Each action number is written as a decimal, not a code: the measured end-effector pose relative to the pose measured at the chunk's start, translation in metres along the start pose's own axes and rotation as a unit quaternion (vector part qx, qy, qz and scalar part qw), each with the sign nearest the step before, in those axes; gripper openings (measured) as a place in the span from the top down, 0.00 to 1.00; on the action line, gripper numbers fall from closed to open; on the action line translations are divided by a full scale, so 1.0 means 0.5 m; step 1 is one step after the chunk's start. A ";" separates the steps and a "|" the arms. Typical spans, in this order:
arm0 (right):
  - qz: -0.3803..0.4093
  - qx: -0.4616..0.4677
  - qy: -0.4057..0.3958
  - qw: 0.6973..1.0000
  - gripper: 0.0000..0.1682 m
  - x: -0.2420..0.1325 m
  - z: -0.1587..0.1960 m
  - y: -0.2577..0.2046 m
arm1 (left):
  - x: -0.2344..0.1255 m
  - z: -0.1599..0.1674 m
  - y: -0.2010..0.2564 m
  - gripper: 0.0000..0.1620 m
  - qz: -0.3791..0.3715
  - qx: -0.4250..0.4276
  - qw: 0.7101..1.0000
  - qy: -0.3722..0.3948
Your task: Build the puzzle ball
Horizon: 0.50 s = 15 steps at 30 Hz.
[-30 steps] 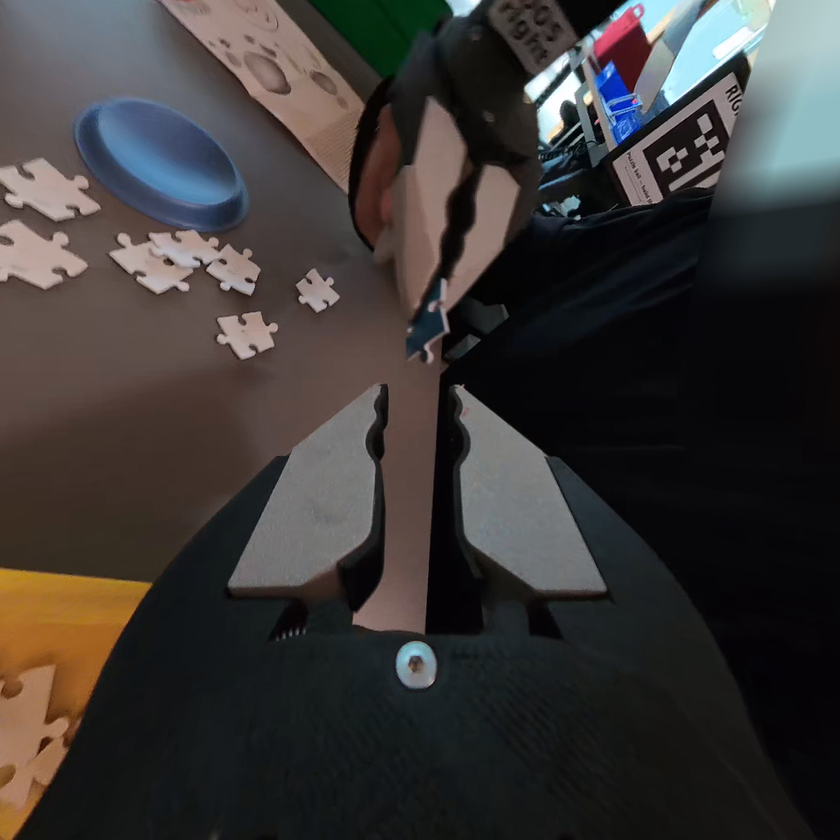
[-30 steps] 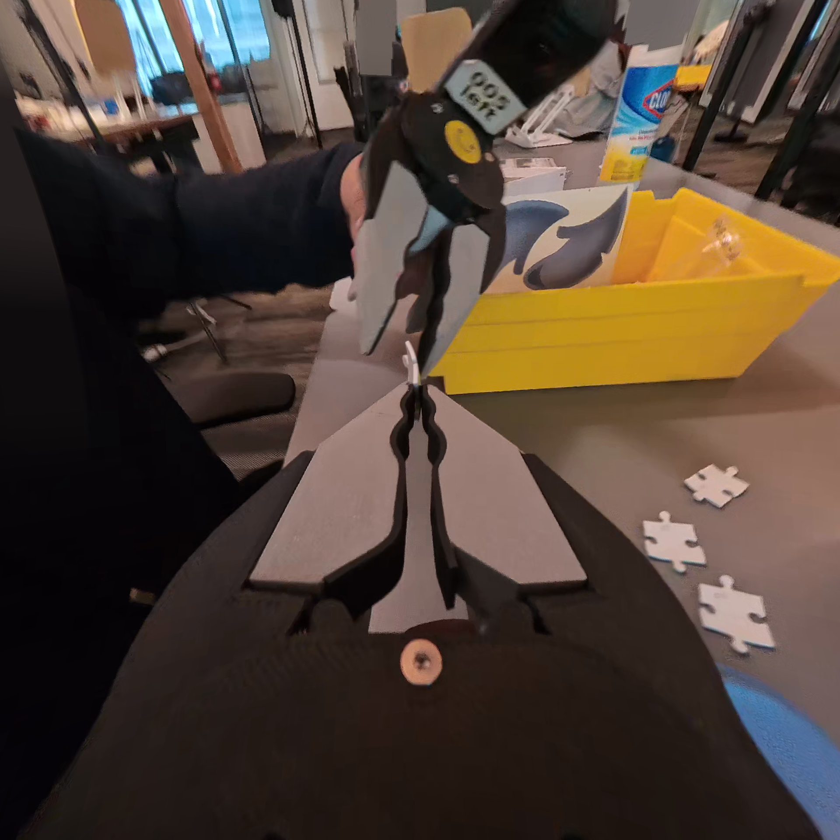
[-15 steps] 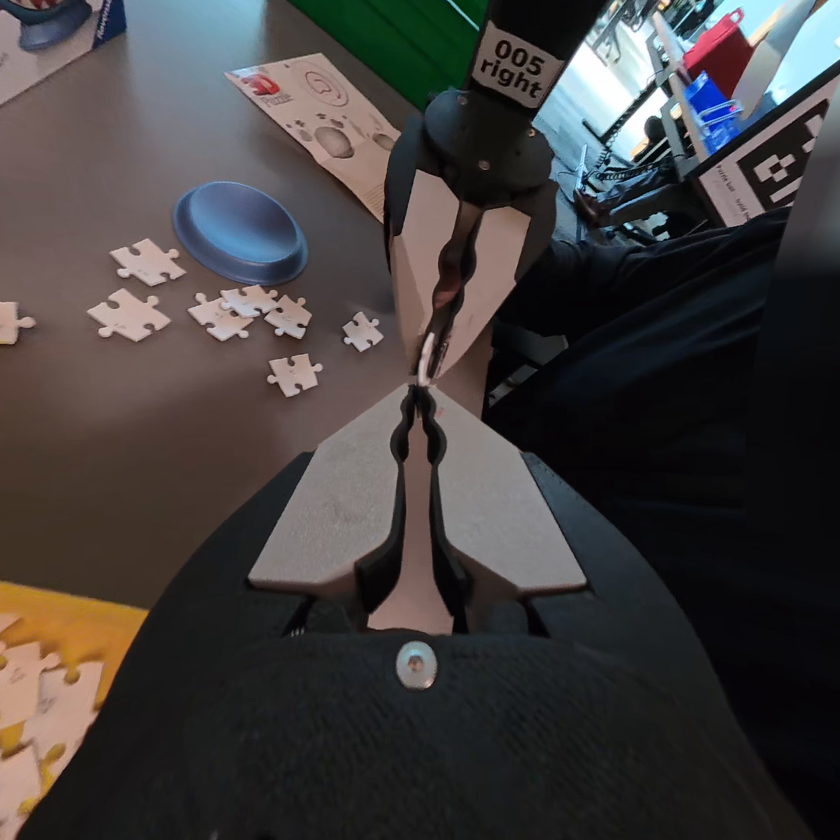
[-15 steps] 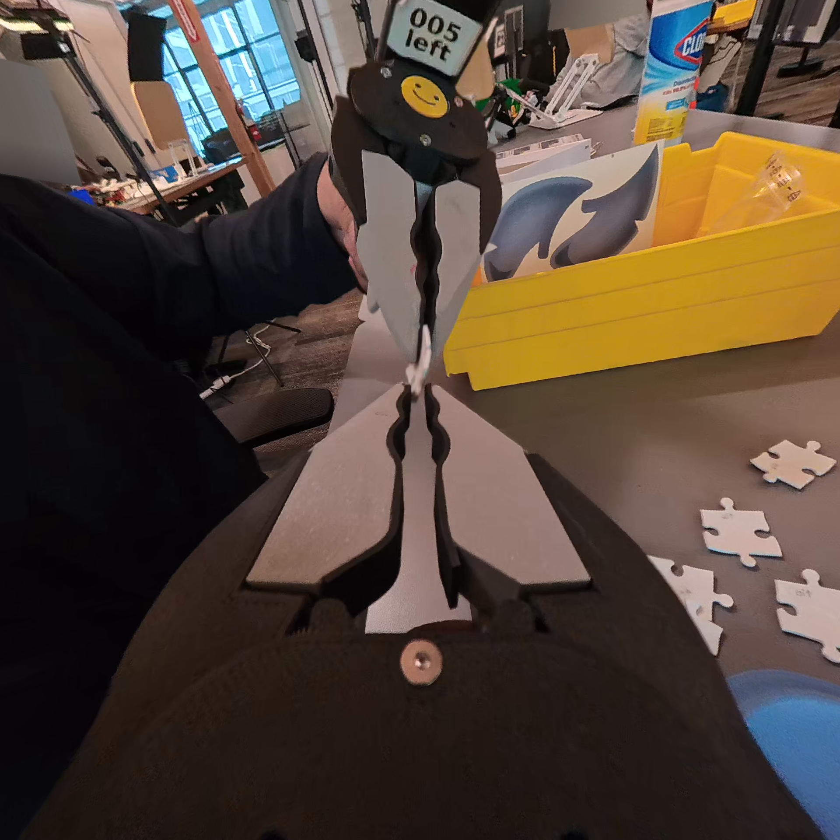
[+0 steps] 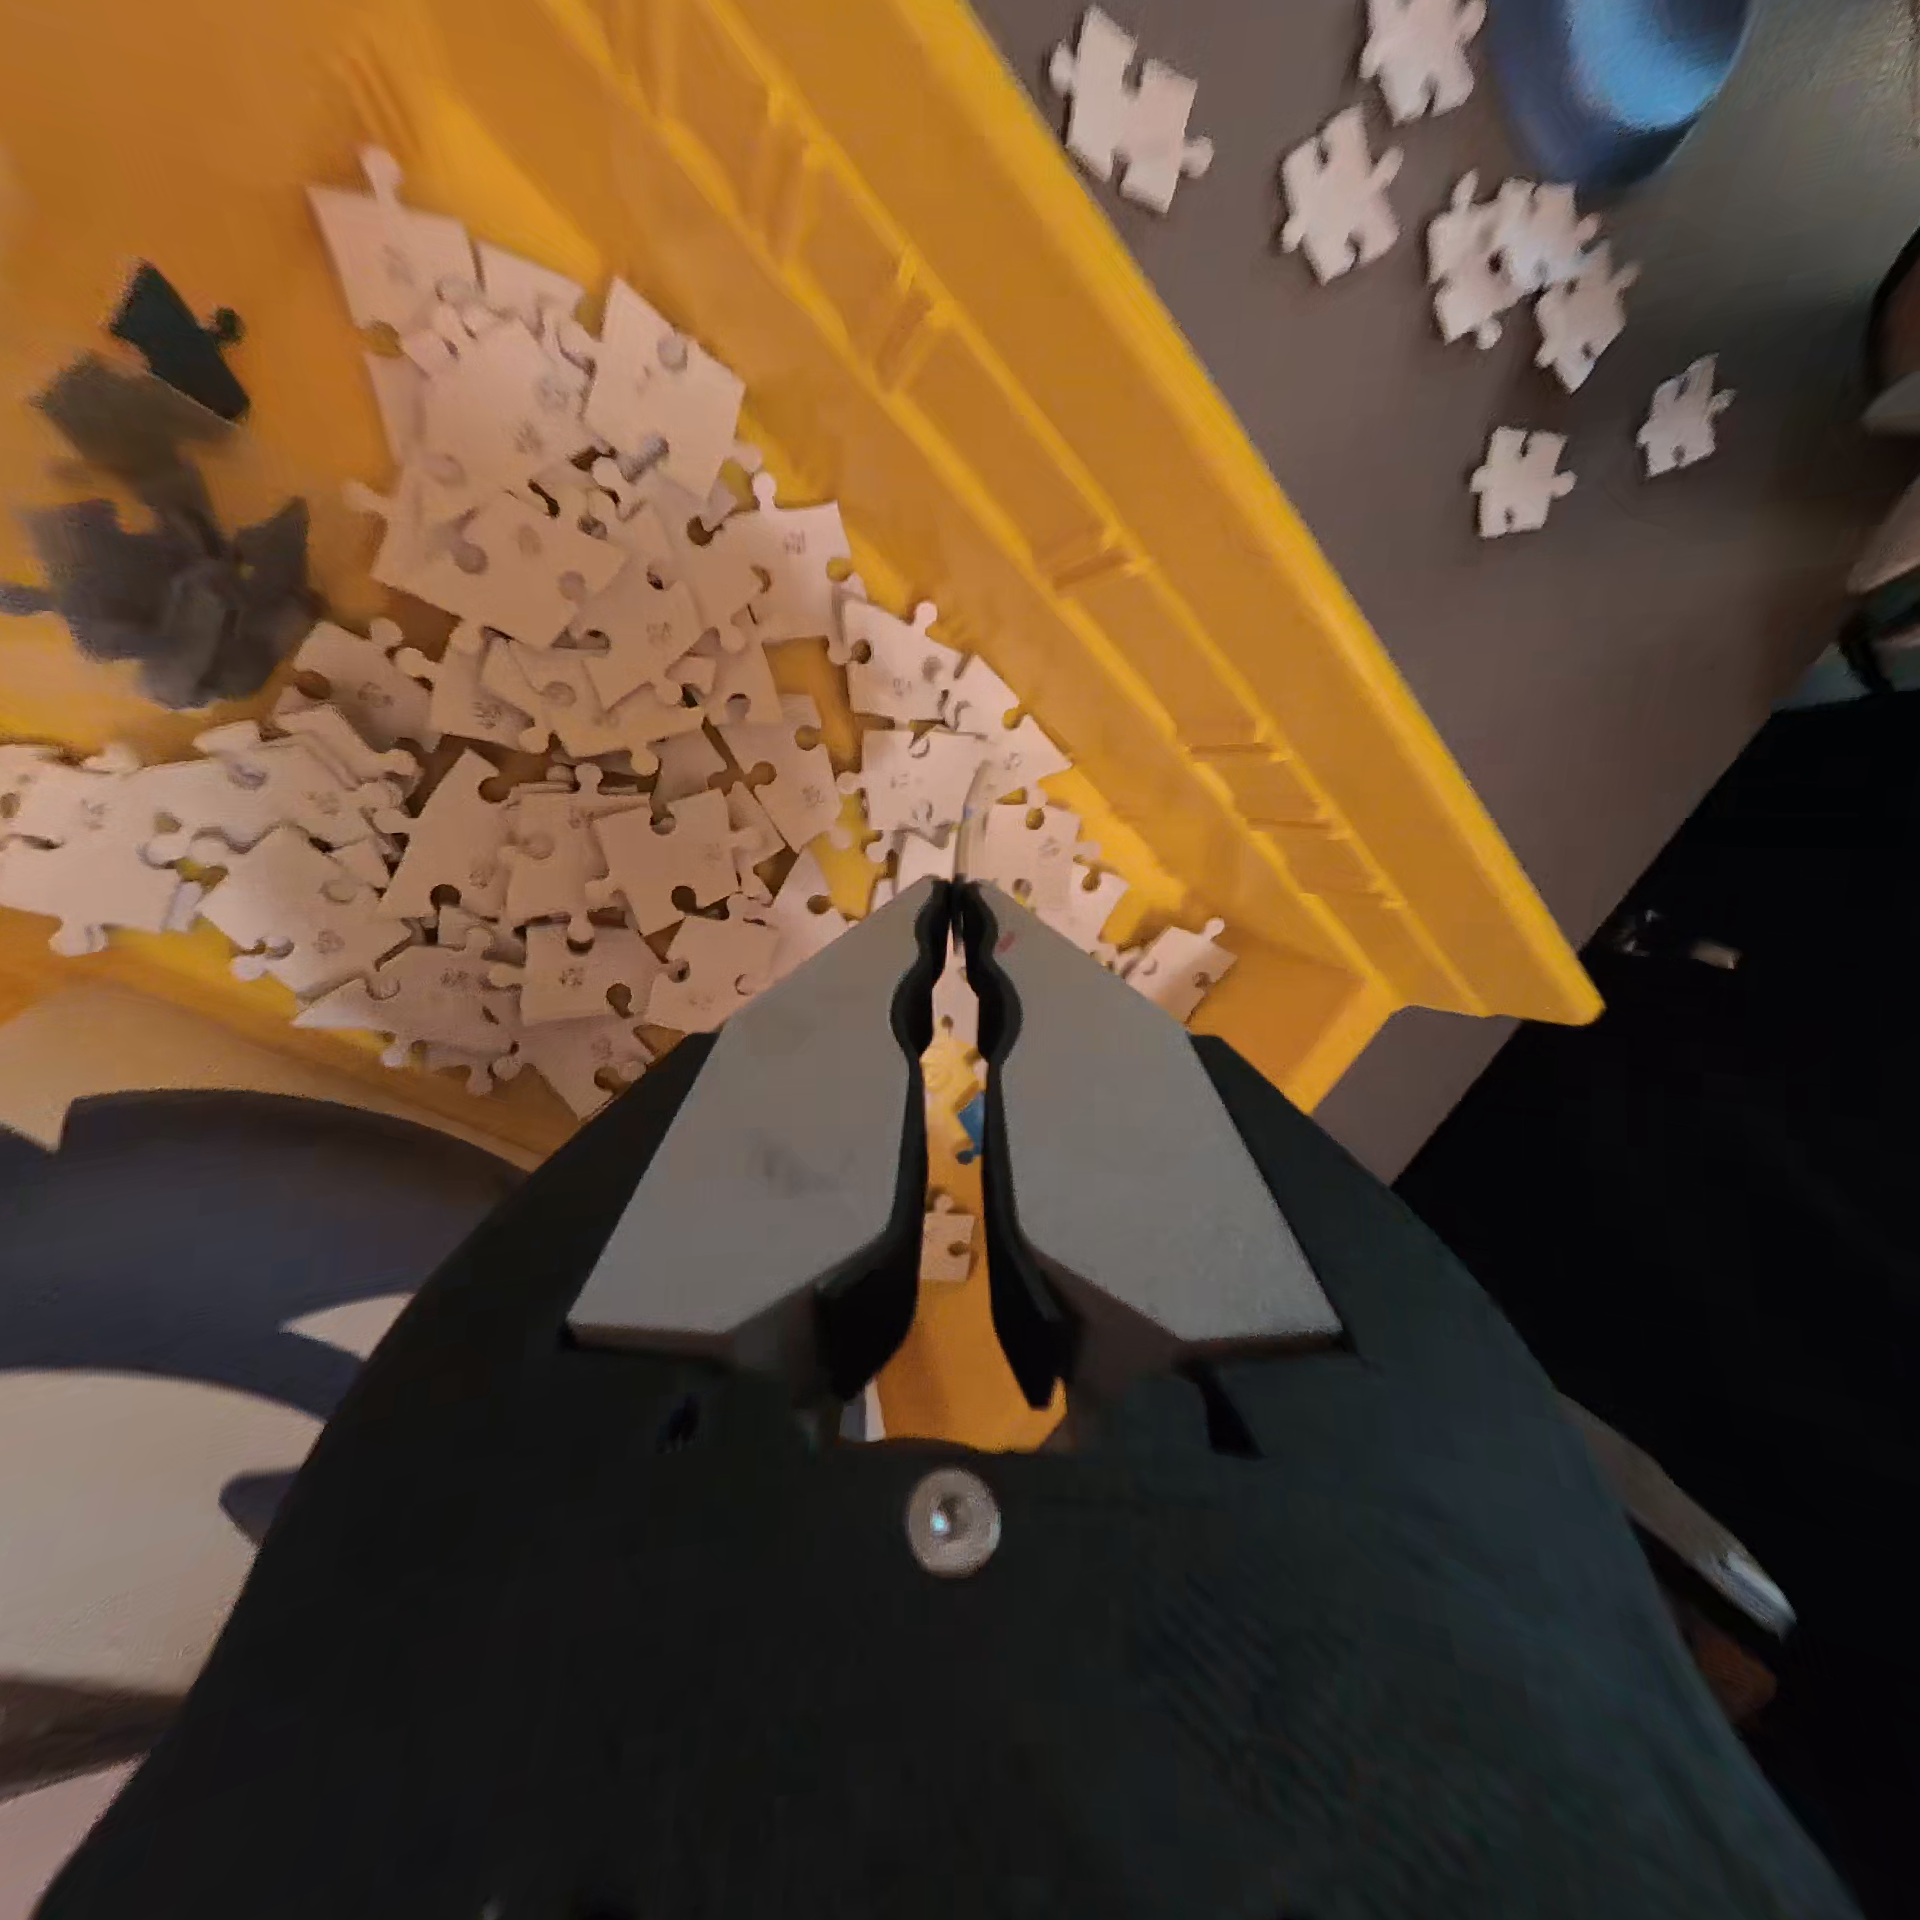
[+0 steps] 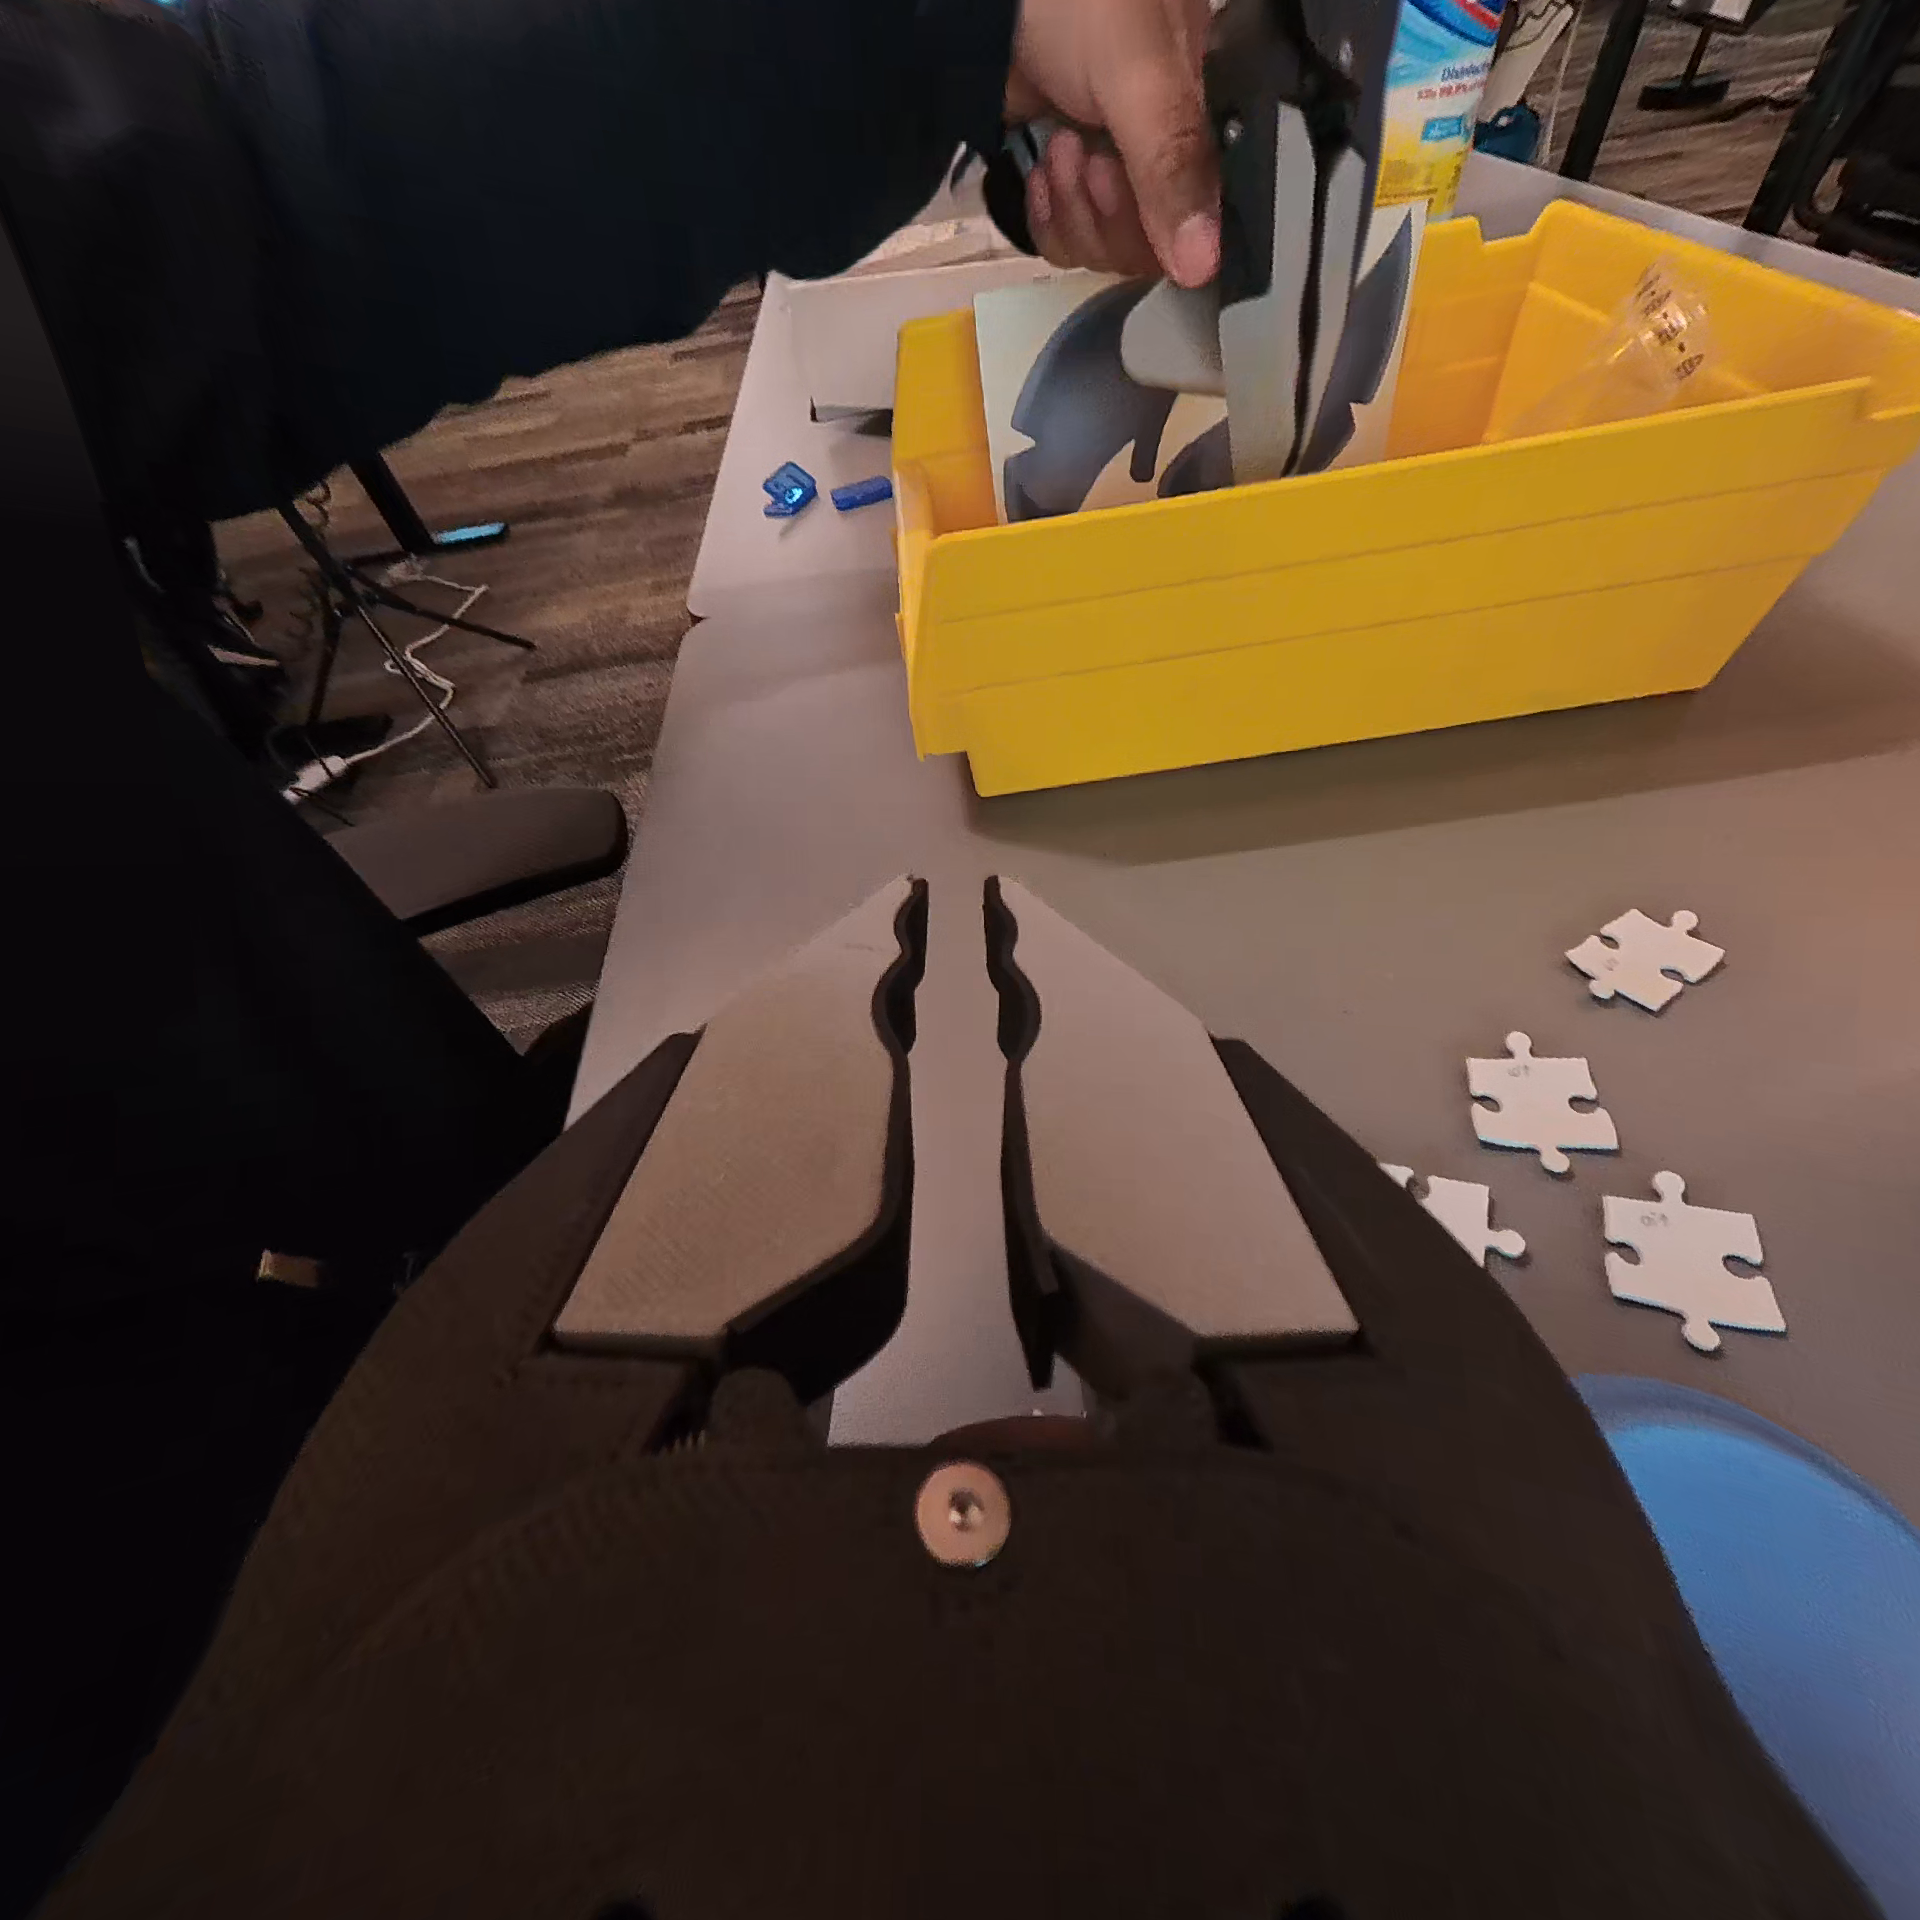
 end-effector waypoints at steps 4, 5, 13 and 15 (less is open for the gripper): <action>0.001 0.008 -0.009 1.000 0.96 0.005 0.008 0.007 | 0.048 -0.025 -0.031 1.00 -0.012 0.006 0.998 -0.064; 0.001 0.011 -0.010 1.000 0.96 0.005 0.010 0.010 | 0.056 -0.030 -0.039 0.97 -0.025 0.003 0.997 -0.071; 0.012 0.028 -0.009 1.000 0.96 0.002 0.017 0.028 | 0.031 0.010 -0.033 0.80 -0.069 0.027 0.997 -0.036; 0.009 0.034 -0.008 0.999 0.96 0.002 0.017 0.031 | 0.006 0.036 -0.017 0.82 -0.056 0.039 0.997 -0.036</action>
Point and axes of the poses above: each gripper's, where its closed fingertips meet, x out along the fingers, z out of its underside, y = z × x across the jaws, the point moved 9 cm from there along -x, back along the fingers, and after that the axes turned 6 degrees about -y, right-handed, at the moved point
